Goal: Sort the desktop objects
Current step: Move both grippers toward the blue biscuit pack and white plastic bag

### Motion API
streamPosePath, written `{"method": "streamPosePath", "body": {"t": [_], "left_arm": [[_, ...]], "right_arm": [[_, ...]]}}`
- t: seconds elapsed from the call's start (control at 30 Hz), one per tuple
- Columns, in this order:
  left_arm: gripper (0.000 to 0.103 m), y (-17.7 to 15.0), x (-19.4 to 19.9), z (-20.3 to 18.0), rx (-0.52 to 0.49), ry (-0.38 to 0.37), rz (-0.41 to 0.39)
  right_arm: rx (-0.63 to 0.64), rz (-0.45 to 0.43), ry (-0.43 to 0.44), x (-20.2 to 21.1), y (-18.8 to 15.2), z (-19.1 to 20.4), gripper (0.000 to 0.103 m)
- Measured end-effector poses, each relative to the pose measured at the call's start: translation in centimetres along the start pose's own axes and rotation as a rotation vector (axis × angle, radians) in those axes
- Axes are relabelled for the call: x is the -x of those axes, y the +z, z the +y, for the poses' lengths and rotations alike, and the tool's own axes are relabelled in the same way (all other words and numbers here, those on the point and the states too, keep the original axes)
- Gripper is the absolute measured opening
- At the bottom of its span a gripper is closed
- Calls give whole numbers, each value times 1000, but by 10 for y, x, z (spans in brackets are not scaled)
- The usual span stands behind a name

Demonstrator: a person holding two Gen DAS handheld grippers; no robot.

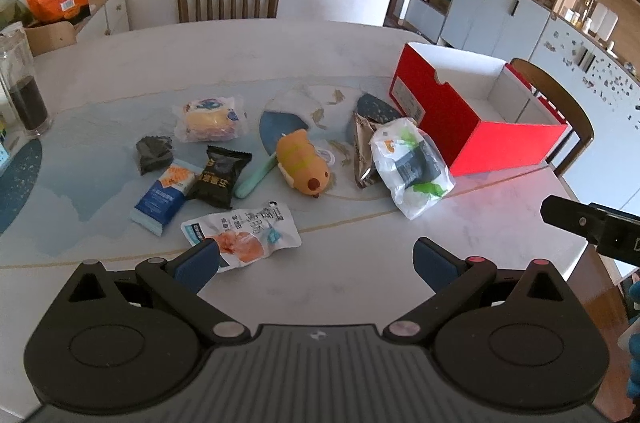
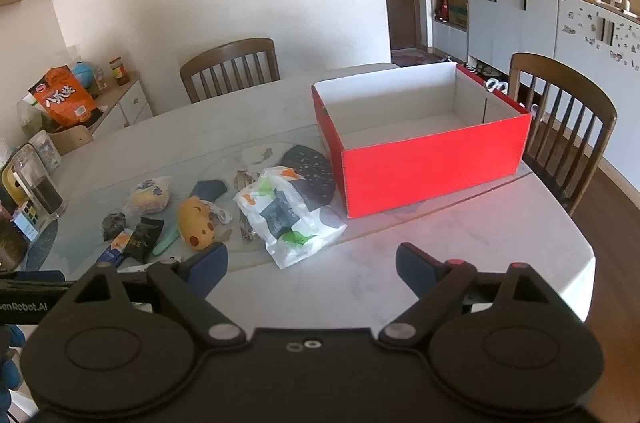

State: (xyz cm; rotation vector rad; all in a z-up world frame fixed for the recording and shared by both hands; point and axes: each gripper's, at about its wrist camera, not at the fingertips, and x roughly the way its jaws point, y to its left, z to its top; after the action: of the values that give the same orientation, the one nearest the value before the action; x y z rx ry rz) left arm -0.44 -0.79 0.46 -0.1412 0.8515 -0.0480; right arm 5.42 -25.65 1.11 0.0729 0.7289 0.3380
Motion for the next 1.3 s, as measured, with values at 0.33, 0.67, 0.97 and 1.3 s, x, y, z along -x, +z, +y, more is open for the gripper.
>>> {"method": "streamPosePath", "body": {"t": [0.33,0.67,0.97,1.3], "left_arm": [[103,3,5,15,3,64,-39],[103,19,-7,37,-41,66,-64],[103,32,-26,70,-61,43,-55],[103,37,-40,101,-57,37,-40]], "right_arm": [[27,-9,26,-9,1,8,88],[25,-6,27,-30,6,22,87],[35,7,4,-50,14,45,85],[45,2,-52,-62,18,67,85]]}}
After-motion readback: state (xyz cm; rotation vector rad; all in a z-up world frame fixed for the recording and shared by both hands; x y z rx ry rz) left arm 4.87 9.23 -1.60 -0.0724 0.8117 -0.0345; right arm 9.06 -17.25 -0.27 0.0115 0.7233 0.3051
